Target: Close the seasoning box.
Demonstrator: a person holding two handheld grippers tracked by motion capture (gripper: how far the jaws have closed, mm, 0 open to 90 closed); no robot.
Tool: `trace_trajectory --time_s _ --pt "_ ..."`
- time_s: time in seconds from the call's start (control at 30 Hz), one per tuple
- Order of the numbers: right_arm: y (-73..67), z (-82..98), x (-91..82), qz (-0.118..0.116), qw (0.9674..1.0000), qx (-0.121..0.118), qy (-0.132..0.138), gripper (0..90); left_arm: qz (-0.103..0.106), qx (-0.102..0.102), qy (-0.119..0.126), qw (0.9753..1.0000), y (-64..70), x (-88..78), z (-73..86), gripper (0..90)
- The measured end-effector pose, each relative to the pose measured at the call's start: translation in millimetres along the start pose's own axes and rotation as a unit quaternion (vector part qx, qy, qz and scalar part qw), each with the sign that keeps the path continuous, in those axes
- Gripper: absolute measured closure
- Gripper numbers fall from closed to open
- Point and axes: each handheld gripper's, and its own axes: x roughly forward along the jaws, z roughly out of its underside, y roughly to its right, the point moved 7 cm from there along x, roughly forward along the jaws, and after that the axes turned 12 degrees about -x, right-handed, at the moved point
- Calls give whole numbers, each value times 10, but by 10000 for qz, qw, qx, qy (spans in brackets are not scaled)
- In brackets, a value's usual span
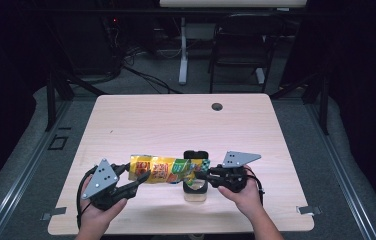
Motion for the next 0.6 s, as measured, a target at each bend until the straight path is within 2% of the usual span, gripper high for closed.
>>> trace_trajectory --time_s 0.33,0.6 --pt "9 10 -4 -7 10000 59 40 834 20 45 8 10000 35 21 -41 560" --pt "9 9 -20 47 10000 10 -32 850 49 83 32 9999 60 49 -80 565"
